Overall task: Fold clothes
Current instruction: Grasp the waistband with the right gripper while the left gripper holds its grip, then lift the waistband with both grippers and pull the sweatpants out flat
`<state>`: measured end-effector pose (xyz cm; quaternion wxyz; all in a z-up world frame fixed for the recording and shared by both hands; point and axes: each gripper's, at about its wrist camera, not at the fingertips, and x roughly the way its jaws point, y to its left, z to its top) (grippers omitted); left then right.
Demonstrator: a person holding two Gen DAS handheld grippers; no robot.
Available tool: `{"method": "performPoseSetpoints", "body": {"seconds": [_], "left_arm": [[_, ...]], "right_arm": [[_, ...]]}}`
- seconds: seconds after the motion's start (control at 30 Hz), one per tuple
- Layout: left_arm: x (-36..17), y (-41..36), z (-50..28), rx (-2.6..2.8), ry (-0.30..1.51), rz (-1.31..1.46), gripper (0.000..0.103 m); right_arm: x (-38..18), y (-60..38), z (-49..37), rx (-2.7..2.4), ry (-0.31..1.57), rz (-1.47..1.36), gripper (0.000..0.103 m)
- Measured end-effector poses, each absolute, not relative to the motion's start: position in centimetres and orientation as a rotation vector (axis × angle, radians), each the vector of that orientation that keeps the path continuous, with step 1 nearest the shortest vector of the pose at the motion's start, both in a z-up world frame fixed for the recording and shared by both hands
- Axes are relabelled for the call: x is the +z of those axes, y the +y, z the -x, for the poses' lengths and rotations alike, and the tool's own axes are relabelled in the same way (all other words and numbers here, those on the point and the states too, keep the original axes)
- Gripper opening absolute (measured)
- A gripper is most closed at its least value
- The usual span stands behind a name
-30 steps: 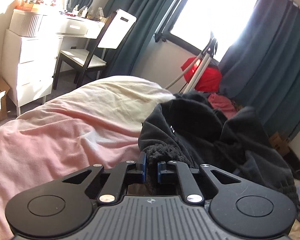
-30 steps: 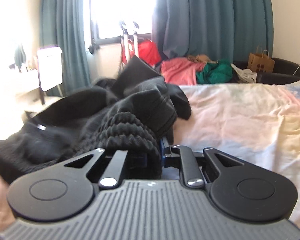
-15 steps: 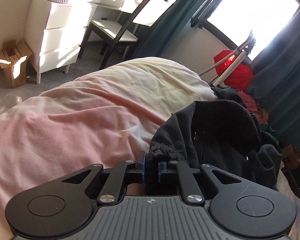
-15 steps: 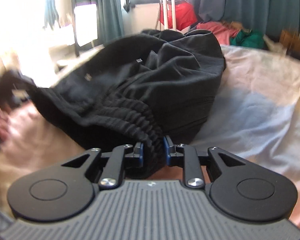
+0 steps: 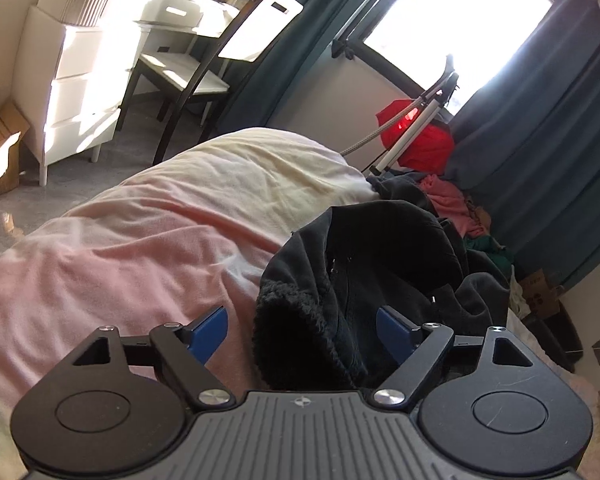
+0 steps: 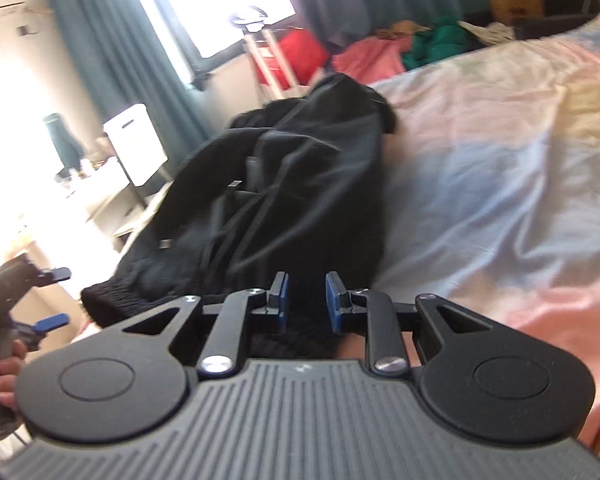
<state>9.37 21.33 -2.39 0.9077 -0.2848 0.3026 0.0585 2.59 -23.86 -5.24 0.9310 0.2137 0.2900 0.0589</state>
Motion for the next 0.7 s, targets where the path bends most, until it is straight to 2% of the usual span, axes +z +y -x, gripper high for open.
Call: {"method": "performPoseSetpoints", "body": {"seconds": [0.2, 0.23, 0.27, 0.3, 0.33, 0.37, 0.5, 0.6, 0.67, 0.7], "left_arm": [[-4.6, 20.4, -13.4, 0.150, 0.703, 0.487, 0.089], [-5.2, 20.5, -13.8, 0.164, 0.712, 0.484, 0.088], [-5.7, 20.6, -14.1, 0.168, 0.720, 0.482, 0.087], [-6.1, 20.6, -14.4, 0.163, 0.727, 0.483, 0.083], [-6.5, 20.6, -14.6, 0.158, 0.734, 0.488, 0.080], [-6.8, 20.6, -14.8, 0.153, 0.741, 0.492, 0.079], [-7.6, 20.5, -15.0, 0.143, 0.729, 0.519, 0.068], [-7.5, 20.0, -14.9, 0.137, 0.708, 0.493, 0.050], [-7.2, 19.7, -14.8, 0.141, 0.688, 0.459, 0.042], [-7.0, 19.7, -14.8, 0.138, 0.678, 0.454, 0.030]], "right_arm": [[-6.9, -25.6, -3.4, 0.082, 0.632, -0.579, 0.025], [-7.2, -25.8, -3.4, 0.078, 0.627, -0.609, 0.032], [-7.5, -26.0, -3.4, 0.074, 0.622, -0.638, 0.047], [-7.8, -26.1, -3.4, 0.073, 0.618, -0.664, 0.058], [-7.9, -26.0, -3.5, 0.080, 0.618, -0.676, 0.075], [-8.0, -26.0, -3.7, 0.088, 0.619, -0.688, 0.079], [-8.3, -25.9, -4.1, 0.120, 0.620, -0.735, 0.079], [-8.7, -25.4, -4.5, 0.137, 0.638, -0.742, 0.079], [-8.9, -25.1, -4.7, 0.142, 0.655, -0.740, 0.079], [-9.0, -25.0, -4.7, 0.143, 0.657, -0.739, 0.079]]}}
